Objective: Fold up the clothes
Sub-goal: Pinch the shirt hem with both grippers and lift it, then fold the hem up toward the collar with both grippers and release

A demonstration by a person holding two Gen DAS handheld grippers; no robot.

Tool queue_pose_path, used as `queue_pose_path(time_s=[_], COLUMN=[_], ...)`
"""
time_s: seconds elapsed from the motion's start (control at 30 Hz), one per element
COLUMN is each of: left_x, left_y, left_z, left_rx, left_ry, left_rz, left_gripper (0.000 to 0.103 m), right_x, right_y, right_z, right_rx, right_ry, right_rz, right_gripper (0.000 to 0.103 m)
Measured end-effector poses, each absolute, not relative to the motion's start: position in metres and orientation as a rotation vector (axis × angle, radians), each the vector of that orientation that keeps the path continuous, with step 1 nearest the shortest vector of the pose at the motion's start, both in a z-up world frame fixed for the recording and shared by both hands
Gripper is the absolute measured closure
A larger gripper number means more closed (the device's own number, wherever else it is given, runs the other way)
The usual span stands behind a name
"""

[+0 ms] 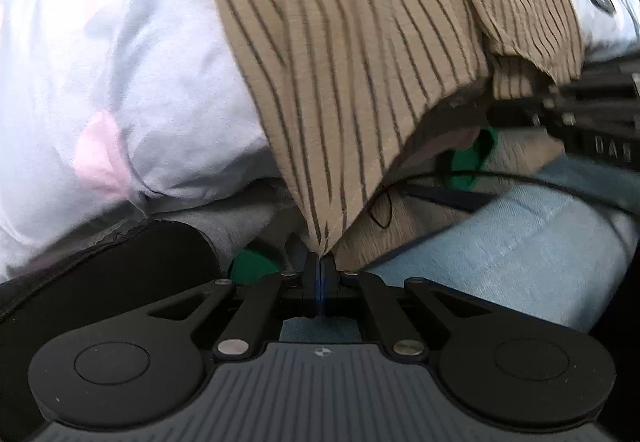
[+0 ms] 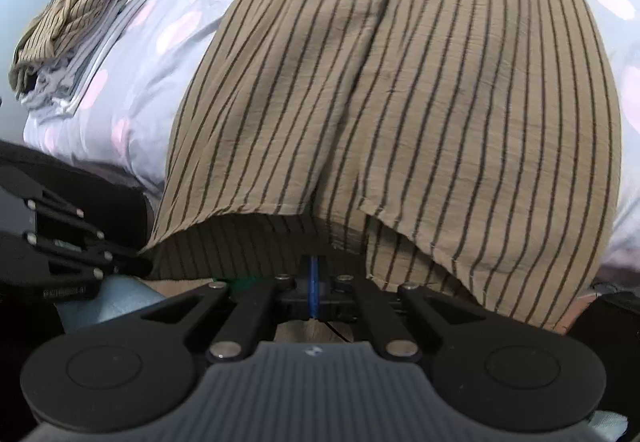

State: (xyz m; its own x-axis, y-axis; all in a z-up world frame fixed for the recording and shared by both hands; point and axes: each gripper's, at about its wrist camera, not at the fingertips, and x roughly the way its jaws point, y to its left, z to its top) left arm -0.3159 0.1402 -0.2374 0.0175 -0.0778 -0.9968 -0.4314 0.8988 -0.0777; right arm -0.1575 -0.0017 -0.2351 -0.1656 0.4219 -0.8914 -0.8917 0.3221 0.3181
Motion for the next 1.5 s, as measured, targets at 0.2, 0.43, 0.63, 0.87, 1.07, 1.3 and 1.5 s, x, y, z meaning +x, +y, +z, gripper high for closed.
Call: queue_pose_path(time_s=[0.2,0.43,0.63,0.87,1.07,1.3,1.5], left_x=[-0.318,-0.319,-0.301,-0.296,-0.303,-0.299,-0.302], left_y=[0.148,0.163,0.190,0.201,0.192,0.179,0.166], left_z=[-0.235,-0.206,-0.202,-0.228,-0.235,-0.232,-0.215], left_rx=[-0.494,-0.589,-0.501,-0.510,-0.501,-0.421,-0.297], left_ry=[1.522,1.270,1.202,1.169,1.139,1.146,1.138], left_rz=[0.303,0.369,0.362,0.346,0.337,0.347,0.280], left_gripper=[0.103,0.069,0.056,0.055,0.054,0.067,0.095], right_x=[-0.146,-0.122,-0.084,-0.036,-0.029,-0.038,-0.050], right_y=[-0.017,-0.022,-0.017,-0.027,-0.034,-0.031,-0.030], right_z=[-0.226,-0.193,-0.176,-0.197,-0.222,-0.230,-0.224], right_rx=[-0.449,-0.477,-0.633,-0.554,-0.510,-0.551,-0.521], right_ry=[1.224,1.116,1.075,1.142,1.199,1.182,1.153], right_rz=[1.194,1.117,1.094,0.975,0.925,0.906,0.962], right_gripper=[0.091,0.062,0.037,0.032,0.032,0.041,0.097])
